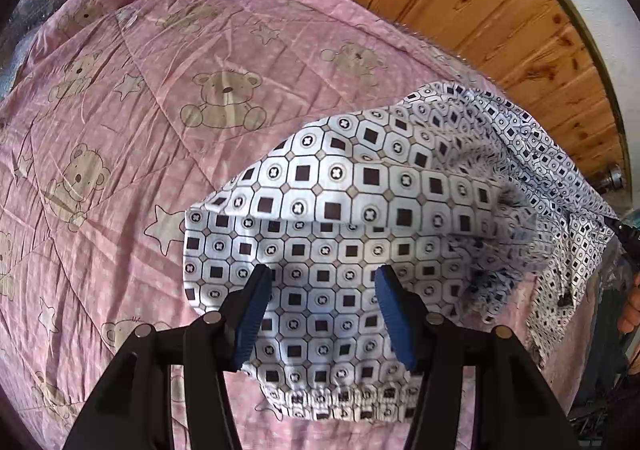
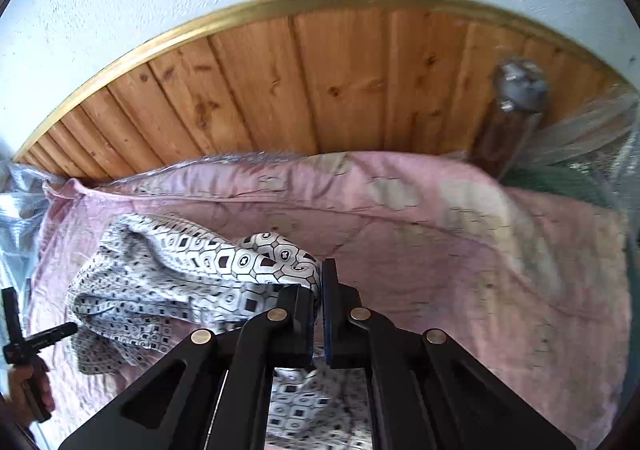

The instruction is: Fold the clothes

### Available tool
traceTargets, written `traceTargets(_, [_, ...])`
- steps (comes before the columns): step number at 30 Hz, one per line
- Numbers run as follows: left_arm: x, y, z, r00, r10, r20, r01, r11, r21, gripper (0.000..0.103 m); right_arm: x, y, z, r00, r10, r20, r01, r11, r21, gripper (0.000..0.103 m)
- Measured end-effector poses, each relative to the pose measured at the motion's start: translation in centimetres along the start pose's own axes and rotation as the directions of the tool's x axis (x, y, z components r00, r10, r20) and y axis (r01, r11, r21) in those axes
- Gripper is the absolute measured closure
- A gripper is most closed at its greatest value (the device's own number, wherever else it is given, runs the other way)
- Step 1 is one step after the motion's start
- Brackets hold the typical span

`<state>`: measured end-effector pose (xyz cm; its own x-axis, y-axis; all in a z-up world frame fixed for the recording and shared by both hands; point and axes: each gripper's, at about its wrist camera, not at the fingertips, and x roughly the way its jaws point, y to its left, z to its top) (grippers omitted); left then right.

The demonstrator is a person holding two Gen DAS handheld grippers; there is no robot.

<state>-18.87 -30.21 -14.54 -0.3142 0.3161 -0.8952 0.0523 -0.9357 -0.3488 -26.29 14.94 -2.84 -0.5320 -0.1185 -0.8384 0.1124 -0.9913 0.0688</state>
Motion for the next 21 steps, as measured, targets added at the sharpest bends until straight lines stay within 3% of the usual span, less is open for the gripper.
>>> traceTargets(2, [-0.9,-0.2,-0.8,1.0,-0.014,-0.006,0.014,1.0,-0.003,0.047,0.6,-2.3,-1.8,0.994,-0.108,-0.03,0.109,0.994,0.02,0.094])
traceTargets(3, [-1.1,-0.3,-1.1,1.0,-0.022,-0.014,0.022,1.0,-0.014,0.047,2.0,-3.3,-3.1,0.989,-0.128,-0.079,0.131,0.991,0.027,0.083])
traceTargets(6, [-1.7,-0.6,-1.9,0.998,-0.056,-0.03,0.054,0.997,-0.052,0.047,2.8,-5.0,-7.0,0.98,-0.094,-0.177,0.111,0.99,0.091,0.074])
traceTargets(7, [-1.9,-0.9,-2.0,0.996,-0.083,-0.023,0.081,0.994,-0.075,0.047,1.5,-4.5,-8.2,0.987,-0.053,-0.152,0.072,0.99,0.122,0.062])
traceTargets(9, [-2.4,-1.4,-2.1,0.99,-0.138,-0.007,0.136,0.983,-0.121,0.047,0.3,-3.2,-10.4,0.991,0.009,-0.13,0.012,0.988,0.156,0.05])
traceTargets(12, [-2.5,-2.9,-1.8,0.973,-0.23,0.023,0.23,0.956,-0.184,0.04,-0.1,-0.8,-13.3,0.989,0.073,-0.129,-0.05,0.983,0.174,0.043])
traceTargets(15, [-1.1,-4.9,-0.6,0.96,-0.275,0.047,0.278,0.934,-0.224,0.034,3.2,1.8,-14.8,0.977,0.026,-0.212,-0.009,0.997,0.082,0.045])
traceTargets(18, [1.3,-6.2,1.2,0.954,-0.293,0.061,0.298,0.914,-0.274,0.033,4.3,1.8,-15.0,0.971,-0.031,-0.237,0.044,0.998,0.054,0.098])
traceTargets(21, [3.2,-5.9,2.8,0.952,-0.299,0.072,0.306,0.896,-0.322,0.038,0.2,-0.5,-13.8,0.988,-0.034,-0.153,0.051,0.993,0.102,0.099])
